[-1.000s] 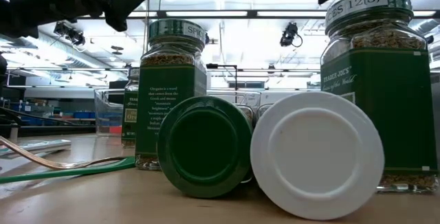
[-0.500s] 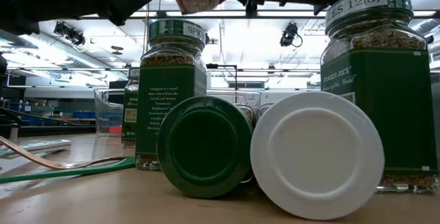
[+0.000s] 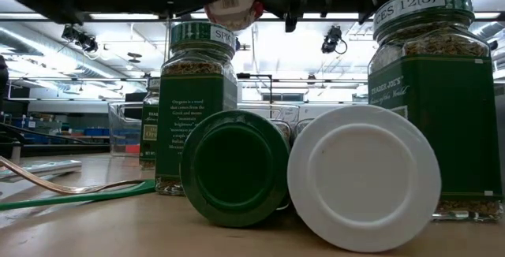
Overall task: Pick & Place Food Item
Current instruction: Put the red noodle pack into the left transparent bin
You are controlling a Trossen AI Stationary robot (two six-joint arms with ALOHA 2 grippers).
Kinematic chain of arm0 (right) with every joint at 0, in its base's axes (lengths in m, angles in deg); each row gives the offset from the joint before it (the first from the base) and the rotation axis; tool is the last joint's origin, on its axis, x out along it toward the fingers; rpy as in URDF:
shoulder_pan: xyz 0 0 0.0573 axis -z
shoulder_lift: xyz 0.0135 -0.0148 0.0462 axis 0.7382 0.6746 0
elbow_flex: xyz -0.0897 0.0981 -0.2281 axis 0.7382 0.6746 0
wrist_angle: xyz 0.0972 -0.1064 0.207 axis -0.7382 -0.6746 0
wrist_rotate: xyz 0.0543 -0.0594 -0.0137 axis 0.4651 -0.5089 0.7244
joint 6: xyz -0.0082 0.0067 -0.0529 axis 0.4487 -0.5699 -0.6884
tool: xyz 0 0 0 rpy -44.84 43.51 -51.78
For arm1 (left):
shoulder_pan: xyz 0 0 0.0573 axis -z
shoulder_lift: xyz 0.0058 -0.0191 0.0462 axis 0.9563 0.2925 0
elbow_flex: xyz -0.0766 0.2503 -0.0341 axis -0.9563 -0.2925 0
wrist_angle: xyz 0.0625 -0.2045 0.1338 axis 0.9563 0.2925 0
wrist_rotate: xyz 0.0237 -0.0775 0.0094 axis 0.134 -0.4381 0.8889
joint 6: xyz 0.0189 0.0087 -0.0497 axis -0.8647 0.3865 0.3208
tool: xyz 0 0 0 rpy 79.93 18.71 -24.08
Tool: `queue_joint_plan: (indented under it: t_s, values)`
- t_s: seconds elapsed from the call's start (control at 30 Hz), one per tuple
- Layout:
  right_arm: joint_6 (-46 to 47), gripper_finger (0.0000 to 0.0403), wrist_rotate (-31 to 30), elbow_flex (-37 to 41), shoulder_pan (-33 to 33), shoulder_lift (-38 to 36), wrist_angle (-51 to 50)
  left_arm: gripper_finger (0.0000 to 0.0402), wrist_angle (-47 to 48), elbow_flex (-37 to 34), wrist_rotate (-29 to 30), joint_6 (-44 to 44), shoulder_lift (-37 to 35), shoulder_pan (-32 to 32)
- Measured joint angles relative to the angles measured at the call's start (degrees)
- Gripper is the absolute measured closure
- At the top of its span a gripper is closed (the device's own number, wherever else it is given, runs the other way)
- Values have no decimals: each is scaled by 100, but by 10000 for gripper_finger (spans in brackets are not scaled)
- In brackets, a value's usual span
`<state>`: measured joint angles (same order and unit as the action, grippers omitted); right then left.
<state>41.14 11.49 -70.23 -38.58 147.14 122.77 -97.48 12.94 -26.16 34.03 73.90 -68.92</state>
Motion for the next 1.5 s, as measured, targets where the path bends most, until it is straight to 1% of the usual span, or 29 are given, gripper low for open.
queue_joint_plan:
  t_s: [0.13,0.27,0.37,0.57,0.63,0.7,0.77,0.87,1.0,1.13,1.23,1.3,1.4,1.5]
  values:
    - [-2,403,29,0,-11,0,-80,62,-19,230,67,-191,206,1]
    - [-2,403,115,0,-15,0,-157,104,-12,283,160,-337,296,2]
    - [-15,403,168,0,-15,0,-163,155,56,283,158,-351,296,7]
    - [-254,396,207,0,-17,0,-168,276,120,283,160,-416,296,5]
    - [-347,387,207,0,-17,0,-161,308,131,283,168,-440,296,7]
    - [-450,375,211,0,-17,0,-139,328,130,283,188,-468,294,7]
    - [-547,363,209,0,-17,0,-143,333,141,283,186,-483,294,7]
    - [-647,338,207,0,-17,0,-131,327,144,283,182,-497,294,7]
    - [-826,292,202,0,-15,-66,-135,317,141,283,148,-497,294,10]
    - [-1080,242,198,3,-17,-293,-161,317,117,298,133,-497,290,11]
    - [-1222,215,202,7,-17,-570,-212,318,105,303,134,-495,287,11]
    - [-1281,205,210,7,-22,-785,-213,319,209,289,167,-495,288,7]
    - [-1384,201,336,72,-24,-1145,-231,319,291,274,196,-487,301,4]
    - [-1412,200,592,457,-57,-1435,194,319,314,283,296,-469,290,7]
